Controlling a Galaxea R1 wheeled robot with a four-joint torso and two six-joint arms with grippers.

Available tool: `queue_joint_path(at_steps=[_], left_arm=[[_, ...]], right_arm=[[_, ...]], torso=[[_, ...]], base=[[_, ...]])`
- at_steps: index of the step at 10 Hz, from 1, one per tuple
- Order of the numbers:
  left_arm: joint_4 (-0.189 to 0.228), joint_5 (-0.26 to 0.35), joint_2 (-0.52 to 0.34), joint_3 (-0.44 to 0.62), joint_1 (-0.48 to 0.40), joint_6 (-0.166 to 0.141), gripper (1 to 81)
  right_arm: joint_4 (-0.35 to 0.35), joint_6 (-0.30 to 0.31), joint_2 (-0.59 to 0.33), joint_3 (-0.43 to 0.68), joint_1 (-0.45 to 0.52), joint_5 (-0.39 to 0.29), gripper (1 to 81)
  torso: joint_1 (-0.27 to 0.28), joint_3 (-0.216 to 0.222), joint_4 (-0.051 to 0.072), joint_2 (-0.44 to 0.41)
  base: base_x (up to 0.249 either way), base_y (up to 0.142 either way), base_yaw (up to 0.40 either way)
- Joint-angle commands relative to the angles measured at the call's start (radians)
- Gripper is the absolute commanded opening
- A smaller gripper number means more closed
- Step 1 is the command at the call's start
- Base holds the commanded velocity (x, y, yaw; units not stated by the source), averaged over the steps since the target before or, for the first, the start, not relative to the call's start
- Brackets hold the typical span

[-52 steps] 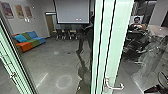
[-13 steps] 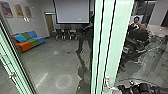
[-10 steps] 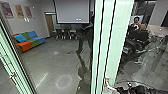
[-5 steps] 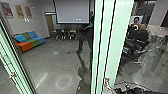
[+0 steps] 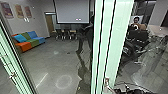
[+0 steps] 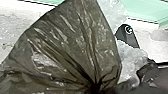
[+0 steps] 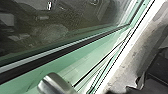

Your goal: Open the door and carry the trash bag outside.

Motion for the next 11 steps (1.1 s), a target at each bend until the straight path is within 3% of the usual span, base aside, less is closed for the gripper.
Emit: queue_joint_path(at_steps=[1, 3, 5, 6, 7, 8, 11], left_arm=[[0.004, 0.055, 0.003, 0.014, -0.041, -0.003, 1.0], [0.006, 0.055, 0.005, 0.014, -0.04, -0.003, 1.0], [0.006, 0.055, 0.005, 0.014, -0.04, -0.003, 1.0], [0.006, 0.055, 0.005, 0.014, -0.04, -0.003, 1.0], [0.006, 0.055, 0.003, 0.014, -0.038, -0.003, 1.0], [0.006, 0.055, 0.003, 0.014, -0.038, -0.003, 1.0], [0.004, 0.055, 0.001, 0.014, -0.037, -0.003, 1.0]], right_arm=[[0.046, -0.023, 0.028, 0.023, -0.059, -0.095, 81.1], [0.046, -0.023, 0.026, -0.008, -0.086, -0.035, 81.1], [0.046, -0.023, 0.022, -0.014, -0.088, -0.021, 81.1], [0.046, -0.023, 0.014, -0.009, -0.083, -0.021, 81.1], [0.046, -0.021, -0.001, -0.005, -0.077, -0.012, 81.1], [0.046, -0.02, -0.017, 0.003, -0.074, 0.028, 81.1], [0.052, -0.017, -0.055, 0.014, -0.054, 0.087, 81.1]], torso=[[0.0, -0.055, 0.0, 0.0], [-0.001, -0.134, 0.0, 0.0], [-0.001, -0.202, 0.0, 0.0], [-0.002, -0.204, -0.001, -0.001], [-0.002, -0.232, -0.001, -0.002], [-0.003, -0.199, -0.002, -0.002], [-0.003, -0.218, -0.003, -0.002]], base=[[0.0, 0.0, 0.0], [0.0, 0.0, 0.0], [0.0, 0.0, 0.0], [0.0, 0.0, 0.0], [0.0, 0.0, 0.0], [0.0, 0.0, 0.0], [0.0, 0.0, 0.0]])
